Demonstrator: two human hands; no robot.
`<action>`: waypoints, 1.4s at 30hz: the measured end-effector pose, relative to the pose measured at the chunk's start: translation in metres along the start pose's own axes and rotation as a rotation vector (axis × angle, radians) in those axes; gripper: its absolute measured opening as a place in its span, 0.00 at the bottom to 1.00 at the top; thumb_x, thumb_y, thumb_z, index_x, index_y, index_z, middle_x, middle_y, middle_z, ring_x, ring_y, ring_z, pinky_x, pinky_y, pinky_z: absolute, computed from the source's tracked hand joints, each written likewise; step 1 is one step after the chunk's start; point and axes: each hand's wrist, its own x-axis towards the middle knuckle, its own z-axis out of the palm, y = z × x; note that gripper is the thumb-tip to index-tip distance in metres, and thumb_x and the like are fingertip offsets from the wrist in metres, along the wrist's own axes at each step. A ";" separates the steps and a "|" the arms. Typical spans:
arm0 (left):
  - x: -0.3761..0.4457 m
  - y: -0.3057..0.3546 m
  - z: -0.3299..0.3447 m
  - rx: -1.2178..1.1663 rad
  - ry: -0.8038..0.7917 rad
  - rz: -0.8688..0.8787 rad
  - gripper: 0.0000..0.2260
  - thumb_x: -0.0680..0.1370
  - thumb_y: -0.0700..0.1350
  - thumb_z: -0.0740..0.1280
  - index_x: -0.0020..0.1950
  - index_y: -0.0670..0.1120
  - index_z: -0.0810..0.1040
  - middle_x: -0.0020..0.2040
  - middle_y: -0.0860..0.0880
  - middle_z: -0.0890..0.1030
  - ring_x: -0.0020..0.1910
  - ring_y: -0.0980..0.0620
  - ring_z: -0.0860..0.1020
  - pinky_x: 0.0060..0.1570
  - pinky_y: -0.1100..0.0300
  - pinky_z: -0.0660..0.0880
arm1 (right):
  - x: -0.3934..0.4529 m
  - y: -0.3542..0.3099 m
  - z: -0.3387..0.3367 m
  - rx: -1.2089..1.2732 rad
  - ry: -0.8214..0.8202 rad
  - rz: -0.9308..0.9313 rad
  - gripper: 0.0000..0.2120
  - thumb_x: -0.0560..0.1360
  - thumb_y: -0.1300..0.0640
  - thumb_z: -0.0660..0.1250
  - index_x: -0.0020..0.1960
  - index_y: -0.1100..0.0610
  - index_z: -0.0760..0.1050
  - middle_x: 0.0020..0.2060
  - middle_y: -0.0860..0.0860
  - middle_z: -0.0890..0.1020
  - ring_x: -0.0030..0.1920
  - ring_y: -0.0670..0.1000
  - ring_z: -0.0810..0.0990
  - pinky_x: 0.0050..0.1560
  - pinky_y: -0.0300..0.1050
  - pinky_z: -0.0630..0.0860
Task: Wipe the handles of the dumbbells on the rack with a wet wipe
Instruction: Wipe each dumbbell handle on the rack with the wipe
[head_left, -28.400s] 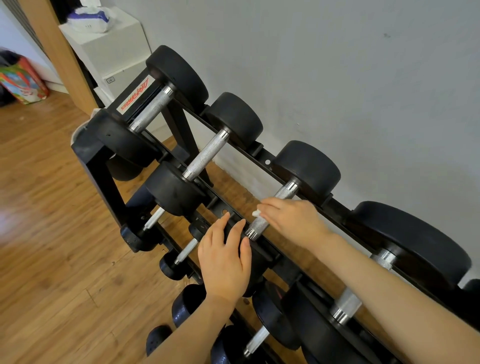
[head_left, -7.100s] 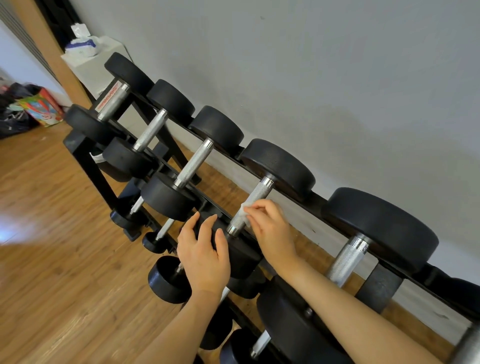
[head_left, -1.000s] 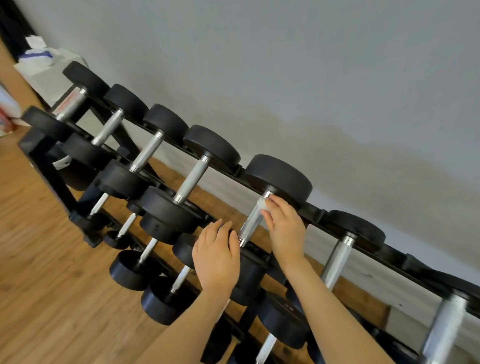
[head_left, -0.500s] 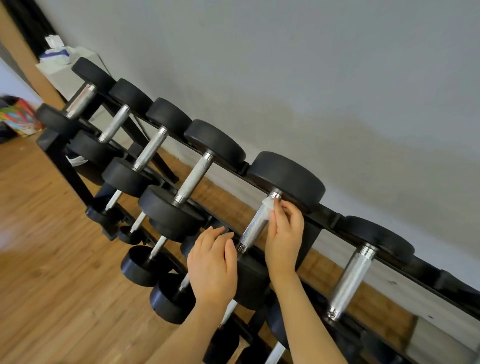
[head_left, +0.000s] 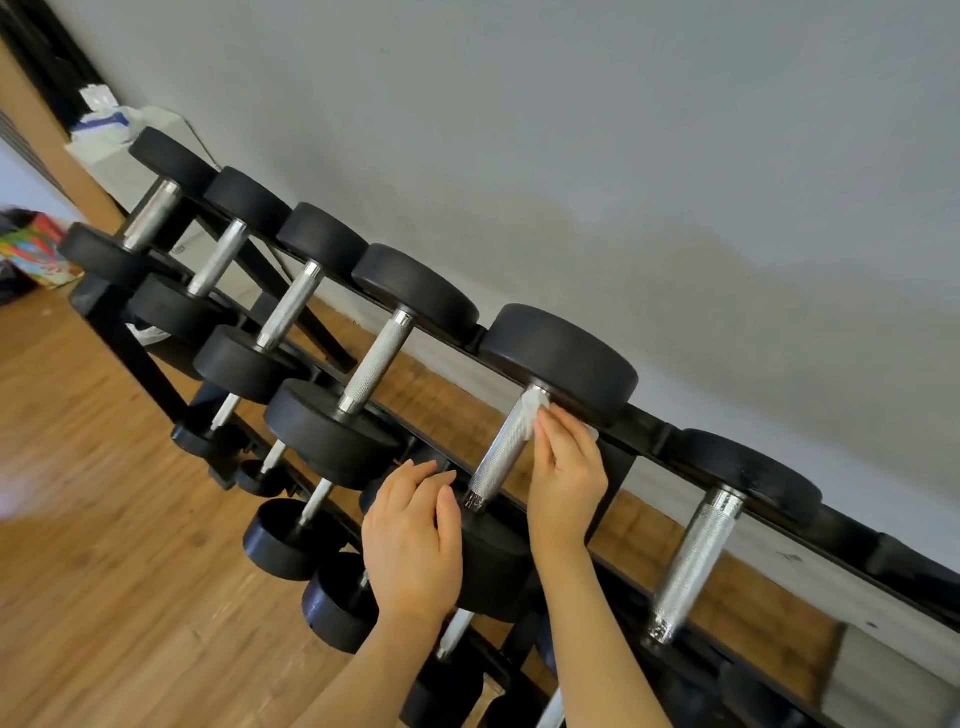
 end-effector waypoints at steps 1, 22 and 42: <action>0.000 0.000 0.000 0.004 -0.001 0.000 0.22 0.81 0.52 0.51 0.54 0.48 0.85 0.58 0.52 0.82 0.66 0.50 0.74 0.65 0.54 0.66 | -0.002 0.000 0.000 -0.007 -0.001 0.005 0.17 0.77 0.54 0.62 0.54 0.65 0.82 0.49 0.59 0.84 0.51 0.54 0.84 0.46 0.49 0.83; 0.000 0.000 0.001 -0.008 -0.009 -0.004 0.23 0.81 0.52 0.51 0.55 0.47 0.85 0.58 0.51 0.82 0.66 0.50 0.74 0.66 0.51 0.67 | 0.000 -0.011 0.007 0.091 -0.032 0.087 0.13 0.76 0.56 0.68 0.55 0.64 0.82 0.50 0.59 0.85 0.52 0.55 0.84 0.47 0.43 0.81; 0.000 0.000 0.001 -0.020 0.010 0.013 0.22 0.81 0.52 0.52 0.55 0.46 0.85 0.58 0.51 0.82 0.66 0.50 0.74 0.65 0.54 0.67 | 0.011 -0.005 0.002 0.066 -0.035 0.080 0.18 0.77 0.54 0.61 0.57 0.65 0.80 0.47 0.59 0.85 0.48 0.55 0.85 0.42 0.50 0.84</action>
